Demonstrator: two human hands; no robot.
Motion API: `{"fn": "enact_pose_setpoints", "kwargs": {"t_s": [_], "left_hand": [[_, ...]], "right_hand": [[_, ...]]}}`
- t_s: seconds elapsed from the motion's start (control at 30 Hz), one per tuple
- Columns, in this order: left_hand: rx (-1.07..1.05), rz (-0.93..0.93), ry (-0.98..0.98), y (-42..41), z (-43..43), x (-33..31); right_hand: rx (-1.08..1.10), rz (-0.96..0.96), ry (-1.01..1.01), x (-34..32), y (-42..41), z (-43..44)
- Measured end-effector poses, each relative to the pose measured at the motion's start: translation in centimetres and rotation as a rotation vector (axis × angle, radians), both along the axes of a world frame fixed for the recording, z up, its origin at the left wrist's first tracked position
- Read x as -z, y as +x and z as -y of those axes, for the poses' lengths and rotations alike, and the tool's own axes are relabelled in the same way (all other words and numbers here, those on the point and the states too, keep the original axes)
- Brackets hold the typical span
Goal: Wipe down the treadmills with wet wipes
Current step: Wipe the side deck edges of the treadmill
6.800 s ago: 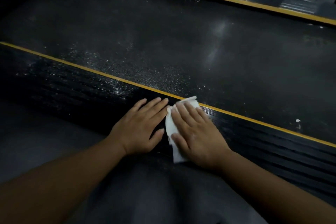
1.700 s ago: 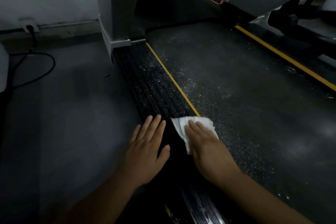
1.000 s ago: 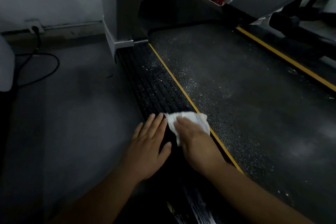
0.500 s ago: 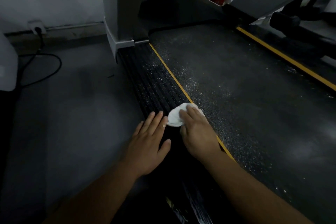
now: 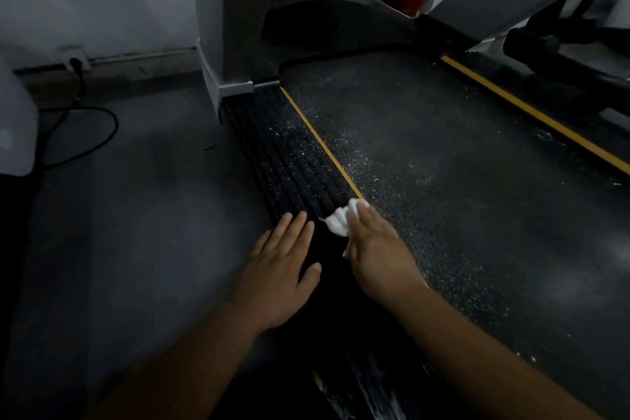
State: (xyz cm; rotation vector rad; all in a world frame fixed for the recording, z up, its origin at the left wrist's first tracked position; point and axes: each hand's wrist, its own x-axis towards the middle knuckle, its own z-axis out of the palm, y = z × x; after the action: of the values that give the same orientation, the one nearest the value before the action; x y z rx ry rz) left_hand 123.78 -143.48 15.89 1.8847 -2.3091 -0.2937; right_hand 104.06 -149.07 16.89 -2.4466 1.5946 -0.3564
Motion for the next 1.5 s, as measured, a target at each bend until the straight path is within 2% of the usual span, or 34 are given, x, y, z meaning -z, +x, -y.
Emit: {"fn": "enact_pose_setpoints", "kwargs": {"t_s": [0.07,0.13,0.23,0.33,0.43,0.53,0.67,0.8,0.9,1.0,1.07,1.27,1.5], "left_hand": [[-0.006,-0.030,-0.013,0.0,0.0,0.2],[-0.012,-0.058,-0.024,-0.2,0.0,0.5],[-0.021,-0.051,-0.006,-0.2,-0.2,0.6],[-0.006,-0.021,-0.010,0.1,0.0,0.3],[0.001,-0.048,-0.020,0.2,0.0,0.3],[-0.002,-0.103,-0.061,0.0,-0.1,1.2],[0.009,-0.114,-0.111,0.2,0.0,1.9],[0.016,-0.104,-0.128,0.4,0.1,1.6],[0.002,-0.135,-0.116,0.1,-0.1,2.1],[0.009,-0.136,-0.127,0.0,-0.1,2.3],[0.013,-0.129,-0.134,0.3,0.0,2.1],[0.010,-0.122,-0.086,0.2,0.0,1.6],[0.003,-0.068,-0.023,0.3,0.0,0.8]], "right_hand": [[-0.078,0.003,-0.006,-0.2,-1.3,-3.1],[-0.060,0.062,0.009,-0.9,-2.8,-5.7],[0.052,0.170,0.077,-1.9,-3.0,-4.3],[-0.060,0.223,0.105,-2.2,-1.0,-2.4],[-0.148,0.057,-0.060,-0.5,-0.1,-4.8],[-0.033,-0.002,-0.031,0.4,-1.0,-5.0],[0.036,-0.089,-0.015,0.7,1.3,0.0],[-0.051,-0.071,-0.092,0.6,0.8,-3.1],[-0.101,-0.070,-0.060,0.8,-1.6,-5.7],[0.010,-0.049,-0.080,0.8,0.5,-1.8],[0.047,-0.063,-0.005,0.4,2.5,0.2],[-0.145,-0.017,-0.024,0.2,-1.8,-4.6],[0.120,0.052,-0.175,0.2,-0.3,-0.1]]}}
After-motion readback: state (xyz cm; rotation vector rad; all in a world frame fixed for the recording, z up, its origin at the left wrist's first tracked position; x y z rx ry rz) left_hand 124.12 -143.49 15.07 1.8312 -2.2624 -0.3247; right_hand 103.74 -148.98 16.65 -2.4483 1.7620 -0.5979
